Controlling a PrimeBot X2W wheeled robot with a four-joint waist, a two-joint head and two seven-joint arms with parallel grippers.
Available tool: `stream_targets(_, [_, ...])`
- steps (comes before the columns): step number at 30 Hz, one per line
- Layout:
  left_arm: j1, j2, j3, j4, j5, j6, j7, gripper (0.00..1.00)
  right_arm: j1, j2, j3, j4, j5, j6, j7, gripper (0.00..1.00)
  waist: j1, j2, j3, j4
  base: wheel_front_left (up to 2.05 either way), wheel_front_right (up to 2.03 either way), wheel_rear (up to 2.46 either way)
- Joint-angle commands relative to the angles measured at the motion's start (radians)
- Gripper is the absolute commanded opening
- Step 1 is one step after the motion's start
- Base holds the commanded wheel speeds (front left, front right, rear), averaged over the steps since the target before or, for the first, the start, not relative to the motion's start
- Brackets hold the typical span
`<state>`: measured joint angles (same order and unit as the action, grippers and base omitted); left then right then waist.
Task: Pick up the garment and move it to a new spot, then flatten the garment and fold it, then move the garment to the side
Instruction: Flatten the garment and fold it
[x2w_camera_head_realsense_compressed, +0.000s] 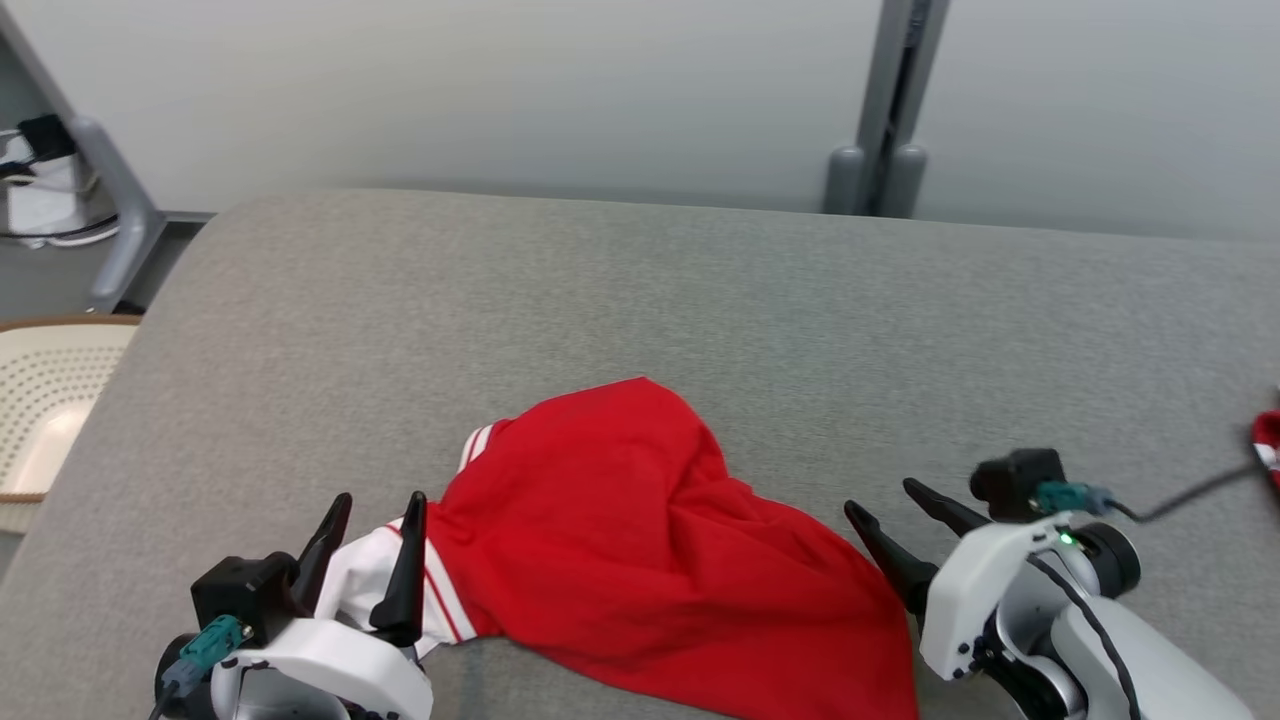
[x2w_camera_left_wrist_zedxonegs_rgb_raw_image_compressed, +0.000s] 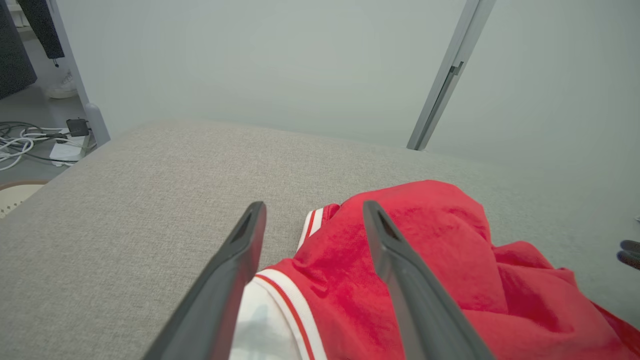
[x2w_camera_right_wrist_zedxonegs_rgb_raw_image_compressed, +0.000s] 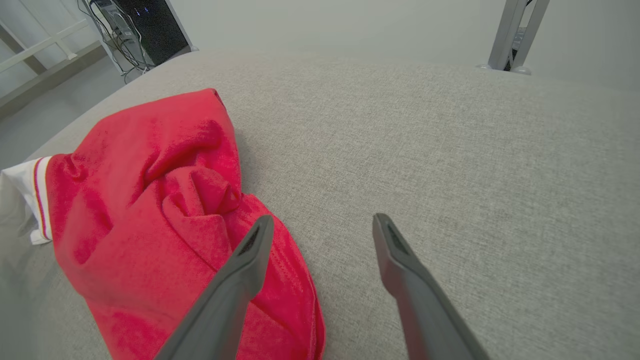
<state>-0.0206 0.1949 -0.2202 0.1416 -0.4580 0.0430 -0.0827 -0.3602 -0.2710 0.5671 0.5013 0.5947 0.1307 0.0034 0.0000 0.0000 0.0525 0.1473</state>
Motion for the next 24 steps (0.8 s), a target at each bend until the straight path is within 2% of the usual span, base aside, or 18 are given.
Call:
stream_targets(1, [-0.023,-0.002,-0.001,0.007,0.003,-0.008,-0.008,1.00,-0.034,-0.013,0.023,0.013,0.022,0.000,0.032,1.00,0.0000,0.0000,0.005,0.034,0.00,0.00,0.00])
stream_targets(8, [-0.056,-0.020,-0.022,0.053,-0.005,-0.027,-0.031,1.00,-0.156,-0.063,0.224,0.089,0.160,0.000,0.245,1.00,0.0000,0.0000,0.013,0.121,0.00,0.00,0.00])
stream_targets(14, [-0.072,-0.026,-0.030,0.079,-0.013,-0.041,-0.046,1.00,-0.207,-0.074,0.316,0.196,0.218,0.000,0.343,0.98,0.0000,0.0000,0.019,0.171,0.00,0.00,0.00])
stream_targets(15, [-0.075,-0.027,-0.031,0.082,-0.014,-0.042,-0.049,1.00,-0.217,-0.075,0.331,0.215,0.221,0.000,0.360,0.53,0.0000,0.0000,0.021,0.177,0.00,0.00,0.00])
stream_targets(16, [-0.078,-0.027,-0.033,0.085,-0.015,-0.043,-0.050,1.00,-0.218,-0.068,0.340,0.226,0.232,0.000,0.364,0.30,0.0000,0.0000,0.022,0.181,0.00,0.00,0.00])
stream_targets(17, [-0.079,-0.027,-0.032,0.088,-0.017,-0.043,-0.053,1.00,-0.221,-0.062,0.346,0.235,0.239,0.000,0.363,0.00,0.0000,0.0000,0.022,0.184,0.00,0.00,0.00])
stream_targets(24, [-0.080,-0.022,-0.035,0.094,-0.015,-0.048,-0.069,1.00,-0.307,-0.073,0.354,0.273,0.224,0.000,0.229,0.00,0.0000,0.0000,0.032,0.172,0.00,0.00,0.00])
